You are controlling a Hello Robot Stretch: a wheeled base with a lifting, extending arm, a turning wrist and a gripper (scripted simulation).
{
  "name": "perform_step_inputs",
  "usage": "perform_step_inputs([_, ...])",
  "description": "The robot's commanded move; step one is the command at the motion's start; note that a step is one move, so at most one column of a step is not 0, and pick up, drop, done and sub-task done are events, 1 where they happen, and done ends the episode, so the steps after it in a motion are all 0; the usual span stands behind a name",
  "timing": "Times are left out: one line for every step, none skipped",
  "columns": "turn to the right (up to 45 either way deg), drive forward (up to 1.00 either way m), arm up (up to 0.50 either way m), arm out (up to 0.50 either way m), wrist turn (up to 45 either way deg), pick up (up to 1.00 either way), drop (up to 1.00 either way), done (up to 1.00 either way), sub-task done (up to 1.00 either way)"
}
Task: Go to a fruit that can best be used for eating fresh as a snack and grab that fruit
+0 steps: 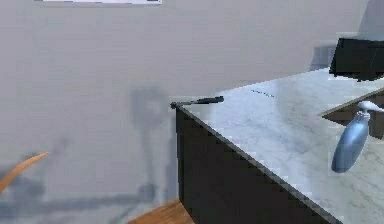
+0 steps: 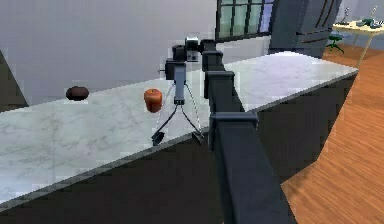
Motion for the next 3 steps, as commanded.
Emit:
perform_step_inputs([0.0, 0.0, 0.0, 0.0, 45.0, 0.0, 0.0, 0.0, 0.0])
perform_step_inputs([0.0, 0.0, 0.0, 0.0, 45.0, 0.0, 0.0, 0.0, 0.0])
perform_step_inputs([0.0, 0.0, 0.0, 0.0, 45.0, 0.0, 0.0, 0.0, 0.0])
